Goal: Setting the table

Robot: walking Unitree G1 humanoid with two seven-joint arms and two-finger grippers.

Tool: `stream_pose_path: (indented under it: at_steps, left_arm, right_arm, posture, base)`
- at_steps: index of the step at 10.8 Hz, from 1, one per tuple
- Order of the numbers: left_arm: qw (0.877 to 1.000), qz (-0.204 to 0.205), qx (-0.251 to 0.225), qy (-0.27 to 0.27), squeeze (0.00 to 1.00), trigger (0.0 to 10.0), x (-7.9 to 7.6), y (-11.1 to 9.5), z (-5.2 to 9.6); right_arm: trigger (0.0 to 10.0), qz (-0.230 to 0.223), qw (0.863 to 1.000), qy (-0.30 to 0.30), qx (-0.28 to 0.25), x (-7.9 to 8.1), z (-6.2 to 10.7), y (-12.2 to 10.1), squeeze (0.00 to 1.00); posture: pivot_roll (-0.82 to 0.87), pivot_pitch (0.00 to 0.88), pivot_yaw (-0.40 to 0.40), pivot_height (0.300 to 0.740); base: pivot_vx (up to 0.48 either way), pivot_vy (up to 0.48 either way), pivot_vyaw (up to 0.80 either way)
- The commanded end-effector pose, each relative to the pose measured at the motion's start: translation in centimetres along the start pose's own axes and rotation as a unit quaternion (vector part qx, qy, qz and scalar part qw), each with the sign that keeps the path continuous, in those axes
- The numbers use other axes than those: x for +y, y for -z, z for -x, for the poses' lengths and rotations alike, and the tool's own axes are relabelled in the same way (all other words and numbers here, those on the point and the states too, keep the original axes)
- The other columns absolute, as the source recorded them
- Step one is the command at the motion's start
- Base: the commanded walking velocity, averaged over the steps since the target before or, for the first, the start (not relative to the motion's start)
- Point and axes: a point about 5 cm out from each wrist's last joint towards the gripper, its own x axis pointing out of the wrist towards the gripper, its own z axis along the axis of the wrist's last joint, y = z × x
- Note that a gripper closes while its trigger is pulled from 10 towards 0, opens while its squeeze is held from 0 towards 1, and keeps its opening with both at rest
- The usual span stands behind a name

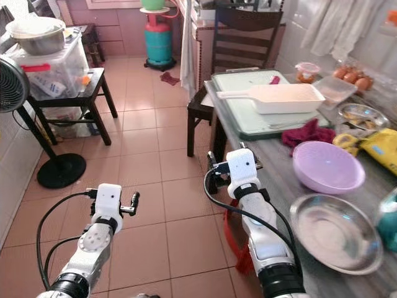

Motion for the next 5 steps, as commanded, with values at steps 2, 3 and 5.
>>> stream_pose_path:
  at_steps: [2, 3, 5]
  left_arm:
    - [1.000, -0.002, -0.004, 0.000, 0.00, 10.0, 0.27, -0.19, -0.17]
    - [1.000, -0.001, -0.005, 0.002, 0.00, 10.0, 0.30, -0.17, -0.20]
    - [1.000, -0.001, -0.006, 0.005, 0.00, 10.0, 0.30, -0.15, -0.23]
  right_arm:
    - [10.0, 0.003, 1.000, 0.012, -0.006, -0.48, -0.12, -0.14, 0.00]
    - [10.0, 0.003, 1.000, 0.014, -0.008, -0.48, -0.11, -0.14, 0.00]
    - [10.0, 0.003, 1.000, 0.017, -0.009, -0.58, -0.10, -0.08, 0.00]
  posture:
    - [-0.06, 0.011, 0.038, 0.740]
    - [-0.06, 0.011, 0.040, 0.740]
    - [-0.06, 0.012, 0.044, 0.740]
  base:
    - [0.000, 0.321, 0.00]
    - [0.000, 0.322, 0.00]
    - [0.000, 0.336, 0.00]
